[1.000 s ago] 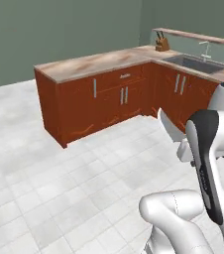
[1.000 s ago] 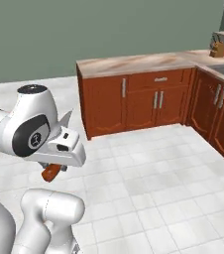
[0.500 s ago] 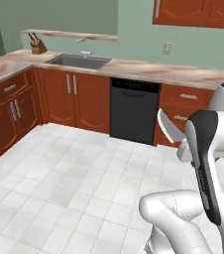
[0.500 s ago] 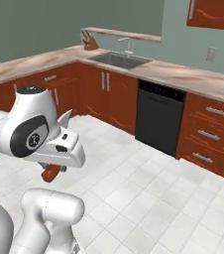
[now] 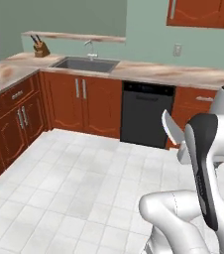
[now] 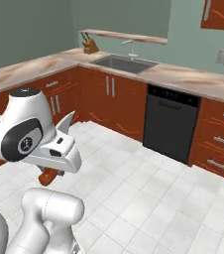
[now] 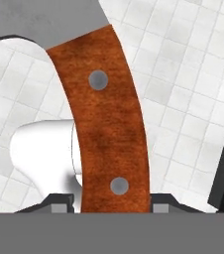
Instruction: Move the cutting board and knife to the sink. Then move spray from the shelves to the counter.
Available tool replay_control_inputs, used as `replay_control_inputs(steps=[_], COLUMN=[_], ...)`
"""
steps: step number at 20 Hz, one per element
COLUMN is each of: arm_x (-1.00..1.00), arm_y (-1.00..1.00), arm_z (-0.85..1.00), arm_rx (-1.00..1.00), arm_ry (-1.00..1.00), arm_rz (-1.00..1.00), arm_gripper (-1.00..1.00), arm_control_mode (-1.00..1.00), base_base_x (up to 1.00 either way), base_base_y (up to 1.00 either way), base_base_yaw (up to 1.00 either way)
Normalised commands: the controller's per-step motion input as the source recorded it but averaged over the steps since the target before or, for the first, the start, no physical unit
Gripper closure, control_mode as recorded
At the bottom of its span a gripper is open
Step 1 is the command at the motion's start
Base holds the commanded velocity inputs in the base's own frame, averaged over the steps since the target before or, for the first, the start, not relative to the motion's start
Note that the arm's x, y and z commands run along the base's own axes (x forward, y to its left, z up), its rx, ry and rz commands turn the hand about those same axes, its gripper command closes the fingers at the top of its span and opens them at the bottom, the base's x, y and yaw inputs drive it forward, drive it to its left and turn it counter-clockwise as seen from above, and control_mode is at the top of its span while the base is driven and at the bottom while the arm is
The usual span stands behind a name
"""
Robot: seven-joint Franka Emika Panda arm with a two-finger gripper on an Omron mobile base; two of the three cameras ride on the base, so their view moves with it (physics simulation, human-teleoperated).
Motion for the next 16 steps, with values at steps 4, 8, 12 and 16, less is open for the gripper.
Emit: replay_control_inputs(steps=[4, 8, 12, 16], arm_x=[0.00, 0.00, 0.00, 0.00], arm_y=[0.00, 0.00, 0.00, 0.00], arm_z=[0.00, 0.00, 0.00, 0.00], arm_rx=[0.00, 0.00, 0.00, 0.00], arm_ry=[0.00, 0.00, 0.00, 0.00], arm_rz=[0.00, 0.00, 0.00, 0.00], arm_gripper=[1.00, 1.00, 1.00, 1.00], arm_control_mode=[1.00, 1.00, 1.00, 1.00], base_base_x=[0.94, 1.00, 1.00, 1.00], base_base_y=[0.51, 0.08, 0.00, 0.00], base_base_yaw=[0.50, 0.26, 0.09, 0.04])
